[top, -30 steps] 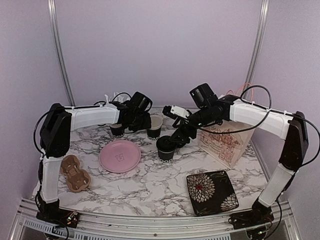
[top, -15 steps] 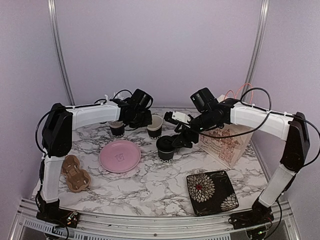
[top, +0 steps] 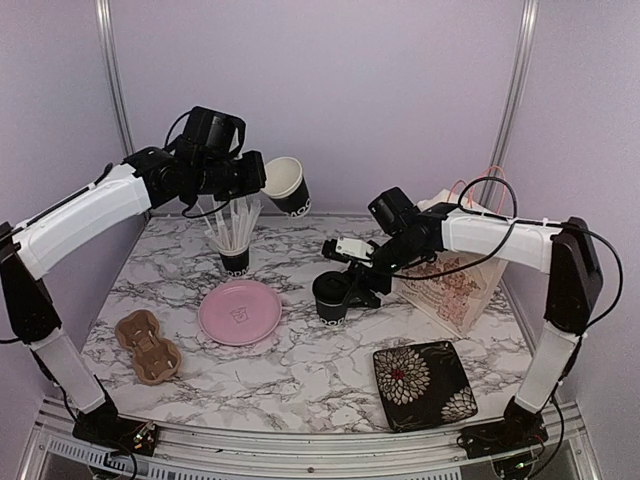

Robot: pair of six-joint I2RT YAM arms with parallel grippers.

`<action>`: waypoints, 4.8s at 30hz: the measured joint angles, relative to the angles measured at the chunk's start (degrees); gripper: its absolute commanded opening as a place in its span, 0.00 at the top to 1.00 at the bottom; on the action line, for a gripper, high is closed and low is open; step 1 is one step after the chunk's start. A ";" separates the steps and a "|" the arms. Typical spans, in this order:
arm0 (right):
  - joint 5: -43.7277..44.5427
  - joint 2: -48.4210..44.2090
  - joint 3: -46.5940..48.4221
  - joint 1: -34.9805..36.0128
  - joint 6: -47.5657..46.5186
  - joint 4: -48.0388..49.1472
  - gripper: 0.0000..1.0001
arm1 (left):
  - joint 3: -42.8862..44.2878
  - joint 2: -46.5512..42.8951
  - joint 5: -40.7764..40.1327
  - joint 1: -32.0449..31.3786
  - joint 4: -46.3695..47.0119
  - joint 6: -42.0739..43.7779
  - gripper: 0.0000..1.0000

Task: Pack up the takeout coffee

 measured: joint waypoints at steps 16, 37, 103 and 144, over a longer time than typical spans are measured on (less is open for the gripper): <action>1.49 11.39 5.42 0.55 2.91 4.15 0.03 | -13.31 -18.99 1.79 -0.11 -7.65 1.62 1.00; 0.61 27.30 25.22 -1.70 6.73 10.64 0.01 | -21.09 -27.76 9.88 -0.11 -18.25 2.71 1.00; 26.69 13.81 -4.44 -0.68 -19.58 17.16 0.72 | -33.33 -2.82 17.16 -14.01 1.57 9.79 1.00; -27.28 -7.96 9.44 1.40 2.56 -3.58 1.00 | -52.59 -29.68 11.69 -14.95 39.41 28.26 0.19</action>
